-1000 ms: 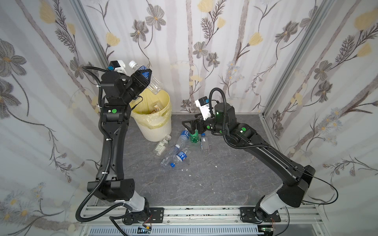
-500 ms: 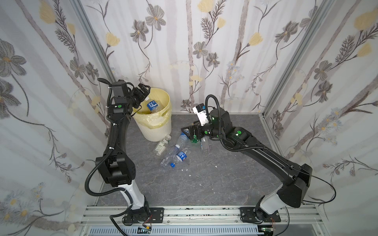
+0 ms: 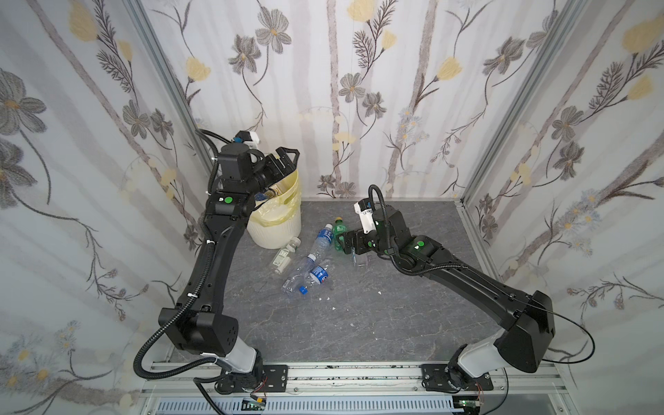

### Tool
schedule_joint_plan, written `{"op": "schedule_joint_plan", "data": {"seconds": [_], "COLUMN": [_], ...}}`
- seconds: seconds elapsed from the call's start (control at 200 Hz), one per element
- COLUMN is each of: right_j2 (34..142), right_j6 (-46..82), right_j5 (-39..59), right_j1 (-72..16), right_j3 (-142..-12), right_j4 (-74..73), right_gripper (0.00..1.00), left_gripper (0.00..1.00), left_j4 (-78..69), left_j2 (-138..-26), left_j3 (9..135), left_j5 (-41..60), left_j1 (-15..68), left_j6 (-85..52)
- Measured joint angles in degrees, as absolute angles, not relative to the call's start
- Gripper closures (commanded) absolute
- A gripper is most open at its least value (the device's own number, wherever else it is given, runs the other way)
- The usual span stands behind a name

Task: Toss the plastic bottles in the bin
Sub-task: 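Swing the empty left gripper back toward the pile while the right nears the green bottle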

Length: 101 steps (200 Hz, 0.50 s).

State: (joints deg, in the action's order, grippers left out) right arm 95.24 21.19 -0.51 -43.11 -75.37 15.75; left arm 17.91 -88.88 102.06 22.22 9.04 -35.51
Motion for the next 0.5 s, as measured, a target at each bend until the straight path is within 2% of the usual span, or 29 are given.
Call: {"op": "schedule_joint_plan", "data": {"seconds": [0.235, 0.505], "right_j2": [95.8, 102.4], "right_j6": [25.1, 28.1], "right_j5": [-5.5, -6.9], "right_j1": [-40.2, -39.7], "right_j3": [-65.8, -61.8], "right_j4": [15.5, 13.6], "right_gripper": [0.0, 0.01], "left_gripper": [0.0, 0.0], "left_j4": [17.8, 16.4], "left_j2": [-87.1, -86.4], "left_j3": [94.5, 82.8], "left_j5": [19.2, 18.1], "left_j1": [18.3, 25.3], "left_j6": [-34.8, -38.0]}}
